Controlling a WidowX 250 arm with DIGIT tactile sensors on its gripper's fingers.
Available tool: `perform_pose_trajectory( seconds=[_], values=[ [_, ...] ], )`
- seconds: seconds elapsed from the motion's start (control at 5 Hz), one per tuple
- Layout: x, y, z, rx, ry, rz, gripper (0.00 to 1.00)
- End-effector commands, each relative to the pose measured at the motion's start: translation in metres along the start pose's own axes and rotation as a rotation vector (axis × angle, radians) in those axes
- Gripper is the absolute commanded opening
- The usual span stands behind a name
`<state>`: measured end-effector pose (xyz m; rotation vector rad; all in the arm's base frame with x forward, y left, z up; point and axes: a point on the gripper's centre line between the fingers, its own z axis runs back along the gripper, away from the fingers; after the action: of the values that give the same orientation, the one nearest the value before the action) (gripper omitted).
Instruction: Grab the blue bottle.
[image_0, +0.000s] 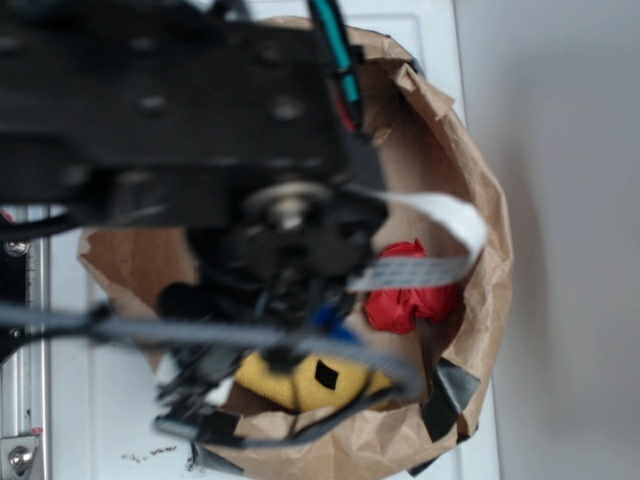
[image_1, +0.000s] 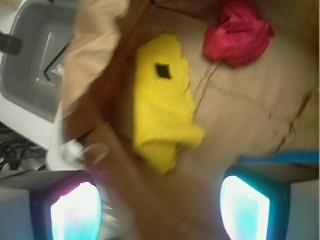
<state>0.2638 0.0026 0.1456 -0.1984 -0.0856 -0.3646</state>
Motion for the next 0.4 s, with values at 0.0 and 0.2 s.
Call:
perform_pose_trajectory(
  seconds=[0.0, 0.2],
  values=[
    [-0.001, 0.041, 0.014, 0.038, -0.028, 0.009, 1.0],
    [-0.004, 0.052, 0.017, 0.036, -0.023, 0.037, 1.0]
  ],
)
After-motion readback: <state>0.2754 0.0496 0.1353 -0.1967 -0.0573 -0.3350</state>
